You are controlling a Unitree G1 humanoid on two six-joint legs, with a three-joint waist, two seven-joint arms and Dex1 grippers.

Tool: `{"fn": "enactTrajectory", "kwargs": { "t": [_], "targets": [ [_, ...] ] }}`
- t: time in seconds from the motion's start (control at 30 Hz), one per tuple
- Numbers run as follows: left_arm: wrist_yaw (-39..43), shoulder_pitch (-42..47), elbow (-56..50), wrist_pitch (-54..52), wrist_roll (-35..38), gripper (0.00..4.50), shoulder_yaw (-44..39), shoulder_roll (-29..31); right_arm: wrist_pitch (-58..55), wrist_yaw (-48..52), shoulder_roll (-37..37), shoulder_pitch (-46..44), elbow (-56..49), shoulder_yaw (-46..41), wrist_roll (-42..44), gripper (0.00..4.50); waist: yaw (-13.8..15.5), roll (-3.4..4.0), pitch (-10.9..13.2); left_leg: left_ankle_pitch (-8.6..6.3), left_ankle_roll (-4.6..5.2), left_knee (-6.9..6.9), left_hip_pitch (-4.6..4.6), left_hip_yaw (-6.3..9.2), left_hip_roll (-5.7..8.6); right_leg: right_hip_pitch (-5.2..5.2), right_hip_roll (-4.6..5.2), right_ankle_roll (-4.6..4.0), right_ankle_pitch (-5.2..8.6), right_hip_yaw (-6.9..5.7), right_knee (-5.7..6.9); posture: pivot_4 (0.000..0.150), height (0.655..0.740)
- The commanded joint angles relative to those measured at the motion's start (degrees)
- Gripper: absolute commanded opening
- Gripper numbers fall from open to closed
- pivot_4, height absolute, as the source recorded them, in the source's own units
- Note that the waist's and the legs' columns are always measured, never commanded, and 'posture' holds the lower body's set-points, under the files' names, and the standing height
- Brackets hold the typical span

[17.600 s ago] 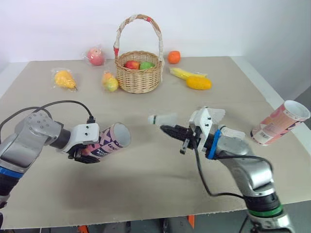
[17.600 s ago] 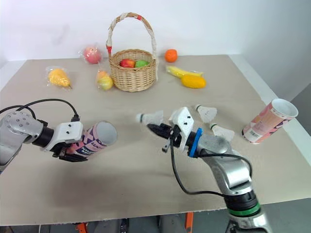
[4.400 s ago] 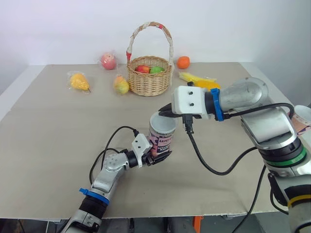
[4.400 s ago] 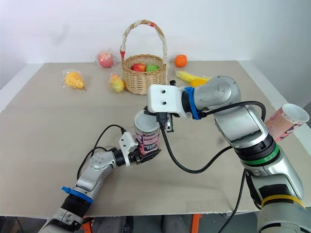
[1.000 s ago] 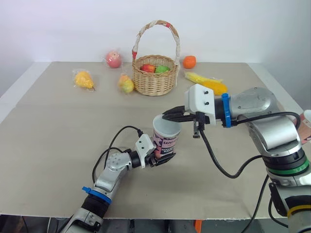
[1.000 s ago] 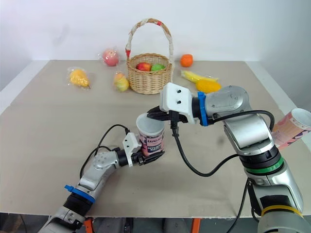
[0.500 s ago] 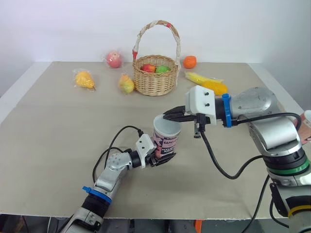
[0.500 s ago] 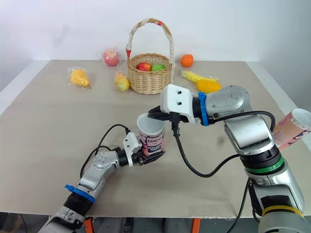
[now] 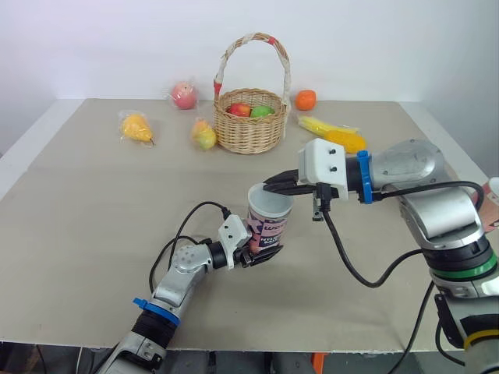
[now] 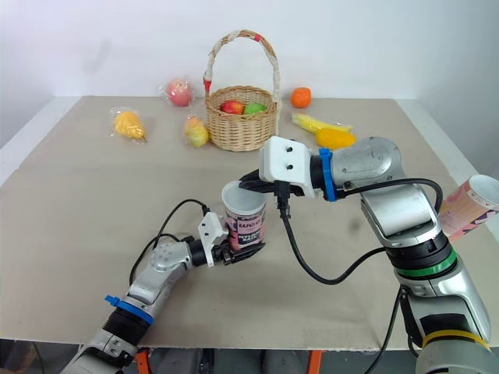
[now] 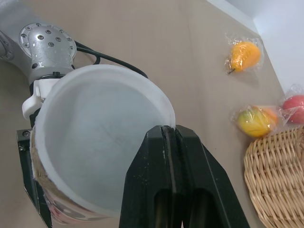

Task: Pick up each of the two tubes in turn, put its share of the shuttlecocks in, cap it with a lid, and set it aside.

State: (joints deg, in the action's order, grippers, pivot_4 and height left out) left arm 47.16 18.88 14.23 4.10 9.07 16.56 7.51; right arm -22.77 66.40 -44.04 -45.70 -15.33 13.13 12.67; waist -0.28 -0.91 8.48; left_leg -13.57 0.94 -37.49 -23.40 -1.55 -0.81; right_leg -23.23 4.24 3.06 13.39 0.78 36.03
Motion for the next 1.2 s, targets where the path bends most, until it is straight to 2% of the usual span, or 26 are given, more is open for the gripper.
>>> {"fn": "enactTrajectory", "kwargs": {
  "t": [0.03, 0.97, 1.1, 1.2],
  "targets": [
    [-0.05, -1.70, 3.81, -0.69, -0.55, 3.03, -0.29, 0.61, 0.46, 0.28, -1.78, -0.13, 0.79, -0.42, -1.93, 0.14, 0.02, 0.00, 0.00, 0.00, 0.00, 0.00, 0.00, 0.00, 0.00, 0.00, 0.00, 0.00, 0.00, 0.00, 0.00, 0.150, 0.7400],
    [-1.48, -1.34, 4.58, -0.93, -1.69, 3.03, -0.37, 0.28, 0.58, -0.14, -1.12, 0.55, -2.47, 1.43, -2.87, 0.14, 0.58, 0.02, -0.01, 0.00, 0.00, 0.00, 0.01, 0.00, 0.00, 0.00, -0.02, -0.01, 0.02, 0.01, 0.00, 0.150, 0.7400],
    [-1.58, -1.21, 4.75, -0.97, -1.63, 4.47, -0.29, 0.22, 0.25, -0.17, -0.66, 0.10, -2.48, 1.50, -2.98, 0.00, 0.58, 0.02, -0.01, 0.00, 0.00, 0.00, 0.02, 0.01, 0.00, 0.00, -0.02, -0.02, 0.00, 0.00, 0.00, 0.150, 0.7400],
    [-1.61, -1.10, 4.83, -0.63, -1.67, 4.47, -0.16, 0.25, 0.05, -0.03, -0.44, -0.16, -2.62, 1.51, -3.10, 0.00, 0.59, 0.02, -0.01, 0.00, 0.00, 0.00, 0.02, 0.01, 0.00, 0.00, -0.01, -0.02, -0.01, -0.01, 0.00, 0.150, 0.7400]
  ]
}}
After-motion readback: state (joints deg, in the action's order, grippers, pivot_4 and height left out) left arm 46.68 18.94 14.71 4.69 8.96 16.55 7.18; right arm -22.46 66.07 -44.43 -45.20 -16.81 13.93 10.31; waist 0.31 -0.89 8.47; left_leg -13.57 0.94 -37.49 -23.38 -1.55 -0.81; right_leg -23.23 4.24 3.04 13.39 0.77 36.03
